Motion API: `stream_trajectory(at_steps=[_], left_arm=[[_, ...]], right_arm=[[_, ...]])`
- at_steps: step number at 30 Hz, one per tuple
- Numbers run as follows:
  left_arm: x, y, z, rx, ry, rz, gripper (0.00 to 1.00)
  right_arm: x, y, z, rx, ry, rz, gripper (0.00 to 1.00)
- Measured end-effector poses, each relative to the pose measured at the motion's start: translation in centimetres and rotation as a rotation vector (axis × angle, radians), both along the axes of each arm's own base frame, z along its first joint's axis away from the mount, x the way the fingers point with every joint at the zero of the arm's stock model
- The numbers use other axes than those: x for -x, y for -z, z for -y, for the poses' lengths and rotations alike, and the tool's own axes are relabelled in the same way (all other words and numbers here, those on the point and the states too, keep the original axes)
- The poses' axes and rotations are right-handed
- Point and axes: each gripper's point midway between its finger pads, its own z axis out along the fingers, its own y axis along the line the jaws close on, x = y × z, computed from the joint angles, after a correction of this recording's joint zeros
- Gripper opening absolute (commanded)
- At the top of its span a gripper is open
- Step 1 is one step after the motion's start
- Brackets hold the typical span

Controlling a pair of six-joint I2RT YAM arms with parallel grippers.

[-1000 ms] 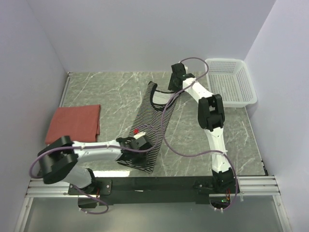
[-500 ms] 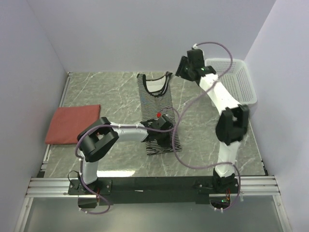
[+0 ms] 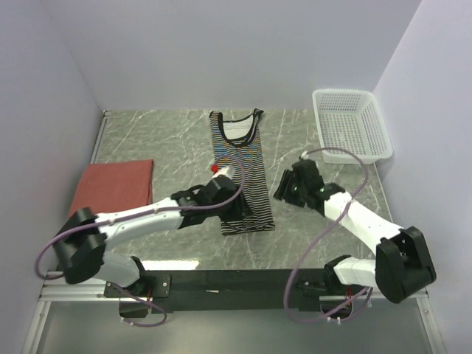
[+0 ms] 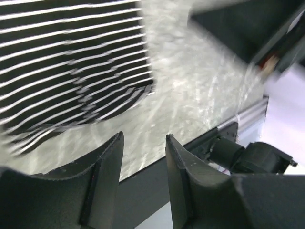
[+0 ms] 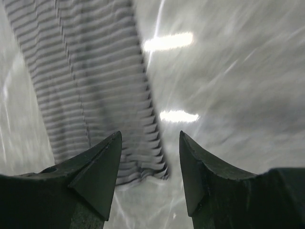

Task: Fold and stack the tank tops

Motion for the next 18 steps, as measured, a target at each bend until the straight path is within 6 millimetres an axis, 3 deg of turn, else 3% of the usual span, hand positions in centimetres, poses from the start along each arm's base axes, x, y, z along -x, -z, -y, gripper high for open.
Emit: stream_trajectory(at_steps=[3,9,13,18], left_arm=[[0.7,1.2,-2.9,-0.021,-0.067,-0.021,0.48],[3.0,8.4,-8.6,-0.143,-0.123,-0.154,0.57],[3.2,9.1,-8.4,-0.113,-0.106,-0.171,0.57],[2.6,8.8,-7.7,-0.059,-0.105,-0.156,0.54]], right_arm=[[3.4,1.7,-2.2,-0.034,-0.073,-0.029,0.59],[7.0,5.1,-3.3,-0.054,-0.098,-0.103,0.59],[7.8,6.4,-3.5,-0.065,-0.088,-0.126,0.56],[7.6,6.5,-4.8,-0.107,-0.092,-0.105,0.48]])
